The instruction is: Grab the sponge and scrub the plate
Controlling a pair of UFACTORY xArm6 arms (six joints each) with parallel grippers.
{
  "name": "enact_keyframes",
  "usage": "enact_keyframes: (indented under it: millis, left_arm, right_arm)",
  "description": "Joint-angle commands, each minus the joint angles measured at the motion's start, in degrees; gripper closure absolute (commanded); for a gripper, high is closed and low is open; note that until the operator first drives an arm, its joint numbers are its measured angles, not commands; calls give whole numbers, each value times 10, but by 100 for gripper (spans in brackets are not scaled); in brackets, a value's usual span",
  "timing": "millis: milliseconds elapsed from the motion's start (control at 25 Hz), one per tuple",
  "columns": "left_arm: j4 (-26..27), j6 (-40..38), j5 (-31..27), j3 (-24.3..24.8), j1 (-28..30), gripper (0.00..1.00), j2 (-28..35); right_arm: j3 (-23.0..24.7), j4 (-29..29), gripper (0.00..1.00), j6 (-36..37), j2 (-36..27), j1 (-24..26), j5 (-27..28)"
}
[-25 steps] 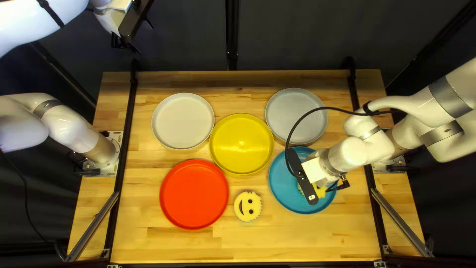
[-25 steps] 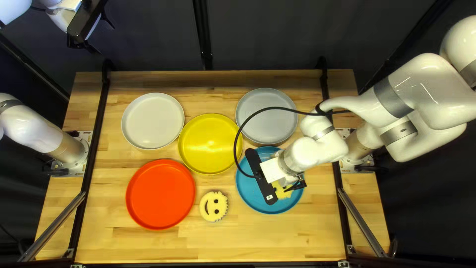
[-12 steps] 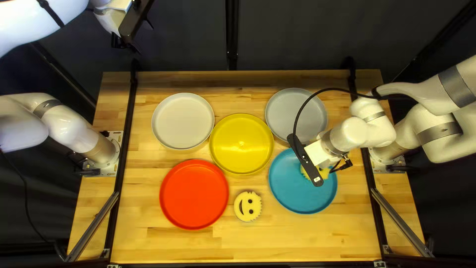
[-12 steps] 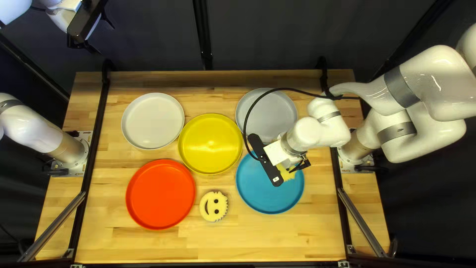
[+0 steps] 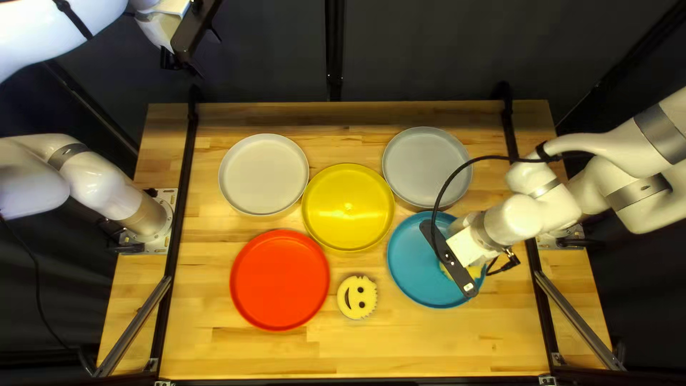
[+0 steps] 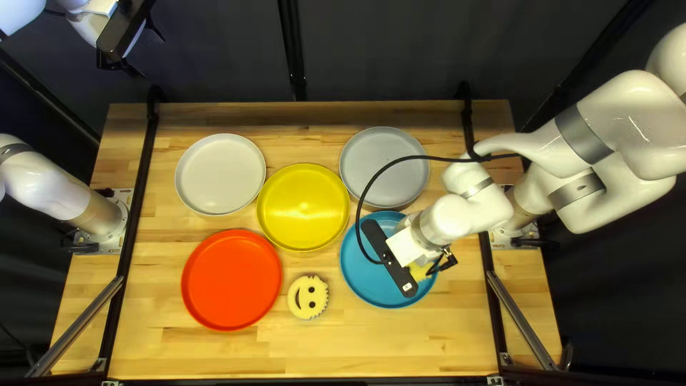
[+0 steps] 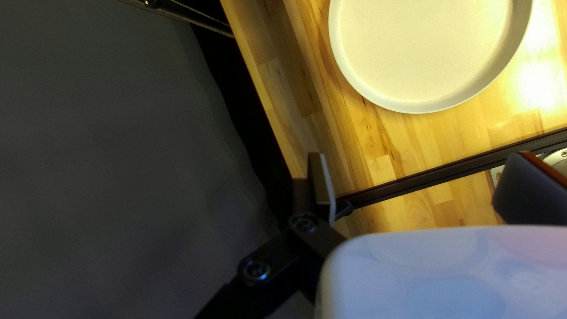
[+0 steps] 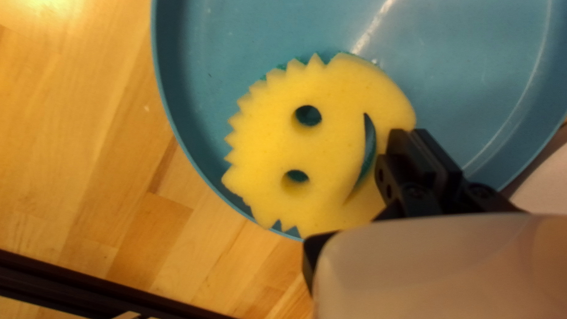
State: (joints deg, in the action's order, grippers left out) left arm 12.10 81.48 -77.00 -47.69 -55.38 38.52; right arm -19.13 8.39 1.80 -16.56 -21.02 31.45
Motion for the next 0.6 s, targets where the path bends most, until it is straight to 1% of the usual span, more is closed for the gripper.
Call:
enact_keyframes:
  millis: [40, 80, 200, 280, 400, 600]
  left_arm:
    - [0, 0, 0, 0, 0, 0, 0]
    - [0, 0, 0, 0, 0, 0, 0]
    - [0, 0, 0, 0, 0, 0, 0]
    - [0, 0, 0, 0, 0, 0, 0]
    - [0, 0, 0, 0, 0, 0, 0]
    - [0, 0, 0, 0, 0, 0, 0]
  right_arm:
    - [-8, -26, 100, 49, 17, 53, -15]
    - [-10, -34, 100, 68, 21, 74, -18]
    - [-7, -48, 100, 104, 24, 116, -23]
    - [-4, -51, 100, 120, 25, 137, -24]
    - [2, -42, 100, 122, 17, 150, -19]
    - [9, -19, 100, 98, -3, 143, -2]
